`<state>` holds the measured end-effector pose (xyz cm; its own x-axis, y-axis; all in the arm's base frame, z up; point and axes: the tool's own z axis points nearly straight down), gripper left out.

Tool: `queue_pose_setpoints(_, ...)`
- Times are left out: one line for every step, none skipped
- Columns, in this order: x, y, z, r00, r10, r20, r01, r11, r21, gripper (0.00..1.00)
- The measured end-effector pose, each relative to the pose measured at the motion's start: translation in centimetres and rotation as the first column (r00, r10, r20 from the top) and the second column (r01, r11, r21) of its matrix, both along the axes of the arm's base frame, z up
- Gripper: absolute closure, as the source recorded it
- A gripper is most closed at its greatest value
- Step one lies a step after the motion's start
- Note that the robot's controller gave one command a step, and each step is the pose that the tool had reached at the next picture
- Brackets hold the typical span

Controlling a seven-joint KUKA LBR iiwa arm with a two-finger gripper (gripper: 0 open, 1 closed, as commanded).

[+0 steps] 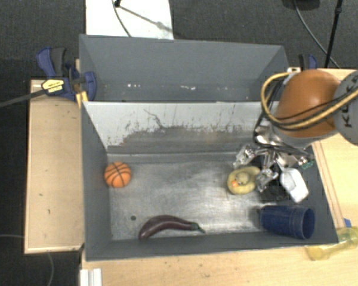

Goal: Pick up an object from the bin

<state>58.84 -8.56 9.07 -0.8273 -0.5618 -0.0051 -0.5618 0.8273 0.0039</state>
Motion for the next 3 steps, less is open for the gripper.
queue_pose_setpoints(-0.1, 0.0, 0.9, 1.0, 0.0, -0.004, 0.0, 1.0, -0.002, 1.0)
queue_pose_setpoints(-0.1, -0.1, 2.8, 1.0, -0.001, -0.002, 0.001, 1.0, -0.004, 1.0)
queue_pose_setpoints(0.1, -0.1, 3.8, 1.0, -0.002, 0.004, 0.002, 1.0, -0.005, 1.0)
